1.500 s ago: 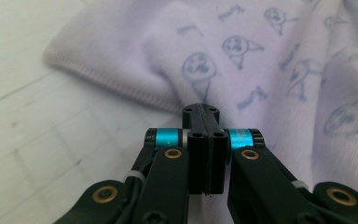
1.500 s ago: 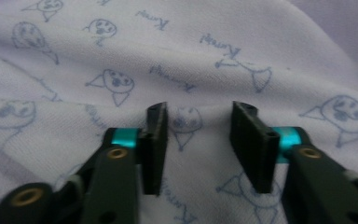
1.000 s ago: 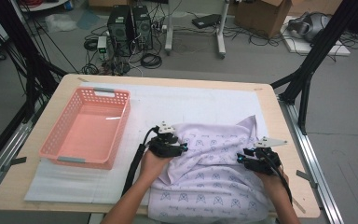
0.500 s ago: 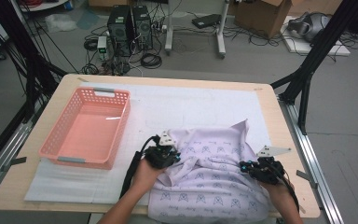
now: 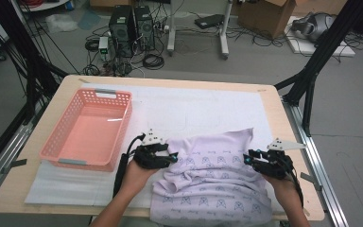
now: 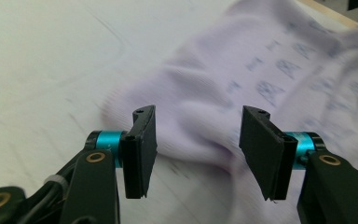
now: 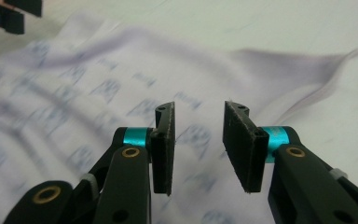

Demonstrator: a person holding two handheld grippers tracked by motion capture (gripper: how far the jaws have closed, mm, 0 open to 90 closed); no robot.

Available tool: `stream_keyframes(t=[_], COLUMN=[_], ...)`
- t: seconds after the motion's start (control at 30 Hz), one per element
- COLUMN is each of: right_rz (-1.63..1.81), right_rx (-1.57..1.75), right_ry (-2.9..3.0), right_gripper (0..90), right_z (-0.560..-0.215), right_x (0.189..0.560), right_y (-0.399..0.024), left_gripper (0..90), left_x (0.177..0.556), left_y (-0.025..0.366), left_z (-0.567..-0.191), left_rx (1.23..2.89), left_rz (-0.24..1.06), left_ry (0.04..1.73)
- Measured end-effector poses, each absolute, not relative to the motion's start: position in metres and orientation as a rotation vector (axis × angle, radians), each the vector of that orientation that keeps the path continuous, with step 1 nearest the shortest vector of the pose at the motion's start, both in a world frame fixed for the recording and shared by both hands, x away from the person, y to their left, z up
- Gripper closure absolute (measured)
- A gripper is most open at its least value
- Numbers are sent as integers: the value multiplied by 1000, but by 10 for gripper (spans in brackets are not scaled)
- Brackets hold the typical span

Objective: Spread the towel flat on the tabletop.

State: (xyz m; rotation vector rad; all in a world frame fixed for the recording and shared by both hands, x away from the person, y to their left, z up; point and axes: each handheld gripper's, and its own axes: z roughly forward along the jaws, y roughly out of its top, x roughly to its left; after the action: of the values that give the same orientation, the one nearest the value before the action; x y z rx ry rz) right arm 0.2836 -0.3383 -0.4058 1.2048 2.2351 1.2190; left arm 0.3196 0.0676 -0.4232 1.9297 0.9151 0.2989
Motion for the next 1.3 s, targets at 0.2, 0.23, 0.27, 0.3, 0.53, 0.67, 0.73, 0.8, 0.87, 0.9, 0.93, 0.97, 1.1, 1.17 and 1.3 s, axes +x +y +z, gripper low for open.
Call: stream_keyframes(t=[0.2, 0.23, 0.27, 0.3, 0.53, 0.67, 0.73, 0.8, 0.87, 0.9, 0.93, 0.97, 1.1, 1.17, 1.3], right_rz=[1168, 1166, 1160, 1152, 1158, 1155, 1151, 1150, 1152, 1146, 1135, 1125, 1094, 1056, 977], right_rx=[1254, 1258, 1266, 1268, 1293, 1292, 1307, 1332, 1350, 1360, 1361, 1365, 1386, 1400, 1376], right_ry=[2203, 2202, 2204, 2203, 2187, 2177, 2156, 2130, 2118, 2117, 2119, 2120, 2113, 2124, 2195], right_gripper=[625, 623, 619, 618, 610, 610, 598, 583, 578, 574, 568, 562, 527, 518, 457], right_z=[-413, -414, -415, -415, -416, -416, -417, -418, -420, -421, -421, -422, -425, -429, -440], right_x=[306, 308, 309, 310, 313, 314, 316, 319, 325, 328, 331, 336, 357, 369, 391], right_y=[-337, -337, -337, -337, -343, -343, -344, -346, -349, -349, -349, -349, -347, -345, -332], left_gripper=[482, 481, 489, 503, 856, 855, 812, 619, 541, 510, 486, 477, 475, 475, 469], left_x=[353, 357, 360, 361, 367, 383, 388, 389, 388, 388, 387, 385, 380, 377, 375], left_y=[66, 64, 62, 58, 52, 64, 70, 71, 69, 69, 68, 67, 69, 70, 75], left_z=[-432, -434, -436, -440, -437, -426, -424, -426, -429, -430, -430, -431, -435, -437, -441], left_rx=[1931, 1934, 1946, 1978, 2074, 1985, 1909, 1882, 1909, 1913, 1905, 1898, 1883, 1881, 1857], left_rz=[346, 337, 323, 307, 469, 585, 593, 566, 530, 518, 510, 505, 469, 469, 442], left_ry=[1030, 1049, 1055, 1057, 1075, 1145, 1167, 1177, 1167, 1164, 1166, 1165, 1162, 1153, 1140])
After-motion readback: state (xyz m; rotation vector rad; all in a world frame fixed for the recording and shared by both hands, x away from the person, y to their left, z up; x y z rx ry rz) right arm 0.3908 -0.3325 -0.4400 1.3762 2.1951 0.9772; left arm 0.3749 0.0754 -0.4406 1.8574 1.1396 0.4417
